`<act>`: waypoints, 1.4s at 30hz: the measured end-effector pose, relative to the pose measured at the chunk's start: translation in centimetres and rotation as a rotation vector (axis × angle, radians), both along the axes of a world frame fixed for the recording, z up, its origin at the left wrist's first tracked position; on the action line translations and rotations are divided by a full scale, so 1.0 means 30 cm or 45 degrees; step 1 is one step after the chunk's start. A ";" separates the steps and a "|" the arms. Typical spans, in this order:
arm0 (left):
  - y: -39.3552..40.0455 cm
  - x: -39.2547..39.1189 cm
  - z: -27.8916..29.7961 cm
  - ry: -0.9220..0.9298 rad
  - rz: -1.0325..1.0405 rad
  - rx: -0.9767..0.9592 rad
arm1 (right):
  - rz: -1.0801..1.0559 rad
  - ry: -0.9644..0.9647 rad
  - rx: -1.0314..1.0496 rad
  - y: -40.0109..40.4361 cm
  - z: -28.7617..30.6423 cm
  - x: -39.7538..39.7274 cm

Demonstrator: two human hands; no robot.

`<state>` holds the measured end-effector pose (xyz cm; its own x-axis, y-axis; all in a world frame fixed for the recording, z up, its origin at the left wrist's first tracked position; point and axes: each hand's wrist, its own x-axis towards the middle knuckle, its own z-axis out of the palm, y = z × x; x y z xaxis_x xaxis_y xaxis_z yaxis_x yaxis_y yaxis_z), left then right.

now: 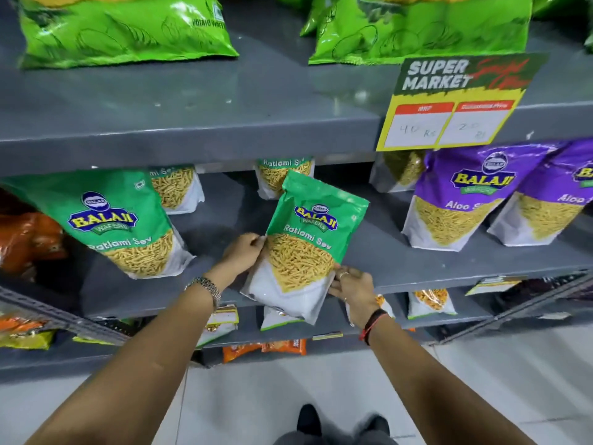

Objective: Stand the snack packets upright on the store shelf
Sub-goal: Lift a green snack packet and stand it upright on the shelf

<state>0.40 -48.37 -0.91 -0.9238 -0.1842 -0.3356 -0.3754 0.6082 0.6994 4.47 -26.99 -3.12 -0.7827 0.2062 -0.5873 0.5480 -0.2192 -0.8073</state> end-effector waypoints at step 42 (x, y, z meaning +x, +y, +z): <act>0.299 0.032 0.054 0.189 0.271 0.781 | -0.071 0.483 -0.009 0.114 0.067 -0.153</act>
<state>1.35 -39.40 0.69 -0.9329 -0.1834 -0.3099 -0.3164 0.0065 0.9486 -0.11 -23.56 -1.11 -0.9325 0.2514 -0.2593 0.1973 -0.2465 -0.9488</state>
